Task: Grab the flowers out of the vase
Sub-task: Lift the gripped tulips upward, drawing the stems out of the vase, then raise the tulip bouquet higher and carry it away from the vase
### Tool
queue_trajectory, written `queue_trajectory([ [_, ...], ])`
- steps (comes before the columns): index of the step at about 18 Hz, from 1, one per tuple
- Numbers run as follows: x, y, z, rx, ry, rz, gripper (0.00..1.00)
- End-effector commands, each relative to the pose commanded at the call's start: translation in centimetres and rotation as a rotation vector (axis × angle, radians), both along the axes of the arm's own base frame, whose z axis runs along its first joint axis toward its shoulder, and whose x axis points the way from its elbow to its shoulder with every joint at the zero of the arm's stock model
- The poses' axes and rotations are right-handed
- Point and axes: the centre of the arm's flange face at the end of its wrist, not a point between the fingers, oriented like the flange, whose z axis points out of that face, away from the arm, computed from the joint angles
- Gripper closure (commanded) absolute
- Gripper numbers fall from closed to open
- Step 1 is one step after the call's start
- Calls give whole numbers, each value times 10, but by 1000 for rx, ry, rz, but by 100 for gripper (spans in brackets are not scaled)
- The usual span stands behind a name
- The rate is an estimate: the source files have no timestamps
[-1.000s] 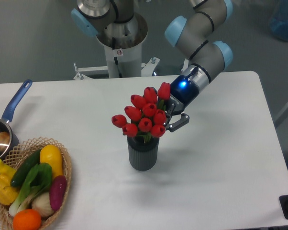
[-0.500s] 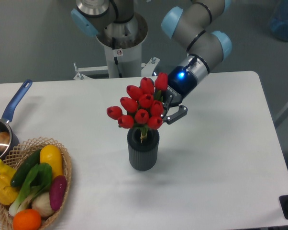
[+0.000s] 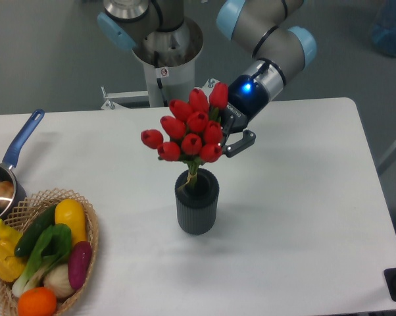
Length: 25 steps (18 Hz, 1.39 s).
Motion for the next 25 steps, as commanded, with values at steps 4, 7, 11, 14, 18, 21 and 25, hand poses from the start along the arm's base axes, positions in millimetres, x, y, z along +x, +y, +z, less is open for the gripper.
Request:
queue_trajectory([
  [4, 1, -1, 11, 1, -15, 3, 42],
  [7, -6, -10, 24, 28, -49, 28, 42],
  [11, -6, -16, 61, 15, -102, 40, 42],
  [14, -8, -20, 66, 19, -106, 50, 45],
  [18, -15, -25, 73, 18, -112, 64, 45],
  [21, -24, -33, 81, 34, -110, 82, 45],
  [25, -50, -54, 78, 36, -107, 136, 45],
])
